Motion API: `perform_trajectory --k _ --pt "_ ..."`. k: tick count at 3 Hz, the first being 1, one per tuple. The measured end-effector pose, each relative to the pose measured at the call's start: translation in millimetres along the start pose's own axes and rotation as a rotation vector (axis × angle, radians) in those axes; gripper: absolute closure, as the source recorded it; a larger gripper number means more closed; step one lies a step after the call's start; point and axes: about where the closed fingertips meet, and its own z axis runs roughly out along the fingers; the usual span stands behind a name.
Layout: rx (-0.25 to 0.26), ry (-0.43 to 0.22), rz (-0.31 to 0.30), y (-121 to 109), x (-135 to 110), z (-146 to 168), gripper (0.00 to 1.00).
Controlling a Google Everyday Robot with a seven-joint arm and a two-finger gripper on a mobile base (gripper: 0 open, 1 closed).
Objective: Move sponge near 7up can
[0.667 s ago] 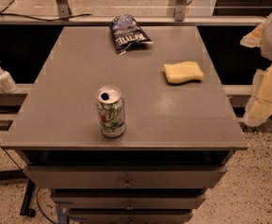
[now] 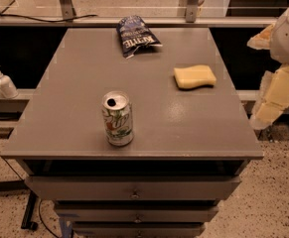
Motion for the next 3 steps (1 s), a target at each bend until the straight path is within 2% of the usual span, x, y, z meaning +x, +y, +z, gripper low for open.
perform_trajectory --k 1,2,3 --pt "-0.004 -0.124 0.012 -27.7 -14.8 28.2 0.0" --pt "0.001 -0.207 0.038 -55.1 -28.8 59.6 0.0" --pt "0.009 -0.231 0.1 -82.1 -31.2 98.5 0.0"
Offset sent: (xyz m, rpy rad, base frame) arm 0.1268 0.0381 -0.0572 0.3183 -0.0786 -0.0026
